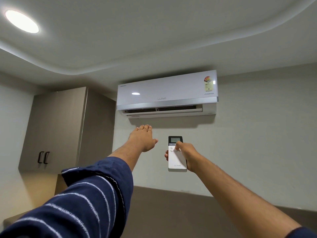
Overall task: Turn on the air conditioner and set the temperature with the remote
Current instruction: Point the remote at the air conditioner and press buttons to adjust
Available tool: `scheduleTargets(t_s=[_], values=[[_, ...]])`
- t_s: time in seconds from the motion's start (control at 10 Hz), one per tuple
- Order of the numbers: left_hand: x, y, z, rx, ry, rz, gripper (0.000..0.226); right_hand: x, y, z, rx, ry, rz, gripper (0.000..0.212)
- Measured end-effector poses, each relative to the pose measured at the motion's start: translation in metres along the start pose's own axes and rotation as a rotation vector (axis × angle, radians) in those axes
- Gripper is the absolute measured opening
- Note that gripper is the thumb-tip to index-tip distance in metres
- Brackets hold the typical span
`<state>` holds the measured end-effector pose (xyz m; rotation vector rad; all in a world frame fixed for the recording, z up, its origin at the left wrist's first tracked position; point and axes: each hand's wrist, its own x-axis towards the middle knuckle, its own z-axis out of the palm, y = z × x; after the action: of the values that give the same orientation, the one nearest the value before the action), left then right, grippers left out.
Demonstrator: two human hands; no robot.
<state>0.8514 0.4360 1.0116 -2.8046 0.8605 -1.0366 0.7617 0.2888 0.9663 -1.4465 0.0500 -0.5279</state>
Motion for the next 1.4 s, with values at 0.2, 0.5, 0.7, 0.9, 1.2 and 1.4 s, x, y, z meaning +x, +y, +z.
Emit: scheduleTargets(t_s=[0.2, 0.5, 0.7, 0.9, 1.2, 1.4], values=[[0.001, -0.001, 0.0, -0.001, 0.004, -0.008, 0.071, -0.002, -0.001, 0.0, 0.041, -0.025, 0.007, 0.025], [0.003, 0.002, 0.0, 0.002, 0.01, -0.007, 0.071, -0.002, -0.002, -0.002, 0.065, -0.044, 0.001, 0.03], [0.004, 0.003, 0.001, 0.004, 0.014, -0.003, 0.071, 0.002, -0.001, -0.003, 0.035, -0.032, -0.019, 0.021], [0.005, 0.003, 0.003, 0.002, 0.013, -0.007, 0.071, 0.005, 0.0, -0.003, 0.053, 0.002, -0.027, 0.02], [0.006, 0.002, 0.01, 0.012, -0.003, -0.01, 0.071, 0.007, 0.003, -0.004, 0.068, -0.009, -0.035, 0.03], [0.007, 0.002, 0.01, 0.022, -0.011, -0.005, 0.072, 0.006, 0.004, -0.003, 0.046, -0.026, -0.029, 0.028]])
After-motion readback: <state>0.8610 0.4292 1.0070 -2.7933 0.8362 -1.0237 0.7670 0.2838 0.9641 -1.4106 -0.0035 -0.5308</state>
